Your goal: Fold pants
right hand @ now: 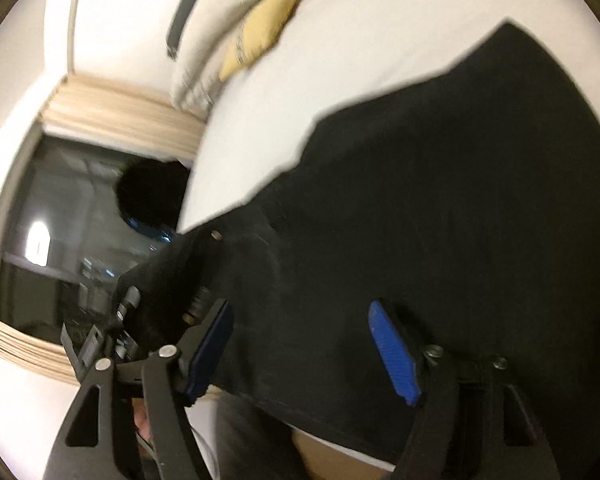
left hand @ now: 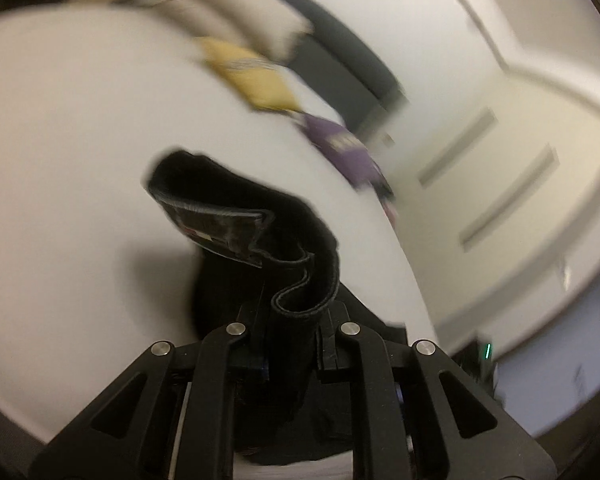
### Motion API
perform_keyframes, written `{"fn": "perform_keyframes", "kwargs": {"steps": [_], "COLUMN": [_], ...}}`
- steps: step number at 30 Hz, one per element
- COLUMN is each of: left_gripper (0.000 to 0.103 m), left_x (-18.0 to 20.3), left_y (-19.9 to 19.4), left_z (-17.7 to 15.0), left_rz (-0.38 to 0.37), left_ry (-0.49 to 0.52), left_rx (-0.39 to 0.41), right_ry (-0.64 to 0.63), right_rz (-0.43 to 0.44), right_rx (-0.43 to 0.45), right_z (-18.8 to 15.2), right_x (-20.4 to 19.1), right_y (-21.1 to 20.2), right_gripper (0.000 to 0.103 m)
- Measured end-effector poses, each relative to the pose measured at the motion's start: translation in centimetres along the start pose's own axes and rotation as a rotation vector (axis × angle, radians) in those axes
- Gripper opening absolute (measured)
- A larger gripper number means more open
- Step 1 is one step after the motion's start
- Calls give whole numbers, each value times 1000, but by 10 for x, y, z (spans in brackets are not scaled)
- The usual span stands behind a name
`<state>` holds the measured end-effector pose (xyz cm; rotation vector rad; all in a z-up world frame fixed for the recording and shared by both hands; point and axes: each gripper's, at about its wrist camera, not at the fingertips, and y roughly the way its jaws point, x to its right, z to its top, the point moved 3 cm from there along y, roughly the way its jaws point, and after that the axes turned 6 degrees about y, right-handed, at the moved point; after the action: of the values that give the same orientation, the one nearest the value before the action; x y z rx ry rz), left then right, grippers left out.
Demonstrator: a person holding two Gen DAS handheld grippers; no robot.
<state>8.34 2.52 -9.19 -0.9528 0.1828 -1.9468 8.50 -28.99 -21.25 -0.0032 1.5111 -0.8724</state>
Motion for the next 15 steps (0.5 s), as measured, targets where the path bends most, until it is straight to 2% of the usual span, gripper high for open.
{"fn": "perform_keyframes", "kwargs": {"steps": [3,7,10,15], "left_gripper": [12,12,12,12], "left_x": [56,86,98,97], "left_y": [41,67,68,63], "left_z": [-26,-66,-80,-84], "left_rz": [-56,-88,-71,-27], "left_ry": [142,208,303,371], "left_rx": [-109,-208,-236,-233], "right_ry": [33,37,29,-8], "right_rz": [69,97,106,131], "right_rx": [24,-11,-55,-82], "right_z": [16,32,39,41], "right_x": [-6,-10,-12,-27], "right_y": [-18,-27,-29,-30], "right_gripper": [81,84,84,84]}}
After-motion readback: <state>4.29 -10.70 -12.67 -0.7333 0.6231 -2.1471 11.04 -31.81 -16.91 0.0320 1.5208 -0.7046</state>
